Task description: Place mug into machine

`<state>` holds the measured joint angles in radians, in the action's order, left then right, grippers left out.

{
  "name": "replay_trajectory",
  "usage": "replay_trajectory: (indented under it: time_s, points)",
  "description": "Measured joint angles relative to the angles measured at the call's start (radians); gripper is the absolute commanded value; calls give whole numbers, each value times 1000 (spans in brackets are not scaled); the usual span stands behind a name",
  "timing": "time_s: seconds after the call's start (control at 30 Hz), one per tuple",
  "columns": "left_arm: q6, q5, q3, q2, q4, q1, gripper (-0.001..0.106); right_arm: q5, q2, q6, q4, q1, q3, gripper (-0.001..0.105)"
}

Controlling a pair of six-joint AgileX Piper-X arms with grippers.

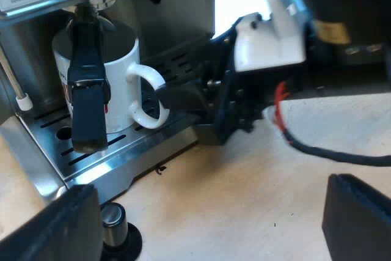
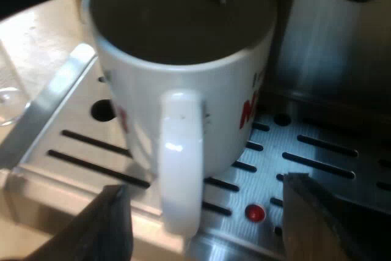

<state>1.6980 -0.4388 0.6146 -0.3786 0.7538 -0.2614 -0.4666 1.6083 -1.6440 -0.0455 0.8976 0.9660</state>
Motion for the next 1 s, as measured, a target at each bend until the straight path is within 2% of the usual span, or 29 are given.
replay_trajectory:
  time_s: [0.3,0.67,1.0]
  points:
    - [0,0,50,0,7,0,81,0,-132,15,-165,56,0,56]
    - [0,0,117,3,93,0,81,-48,-313,37,-332,160,0,56]
    - [3,0,119,105,112,0,81,-117,-428,60,-418,261,0,56]
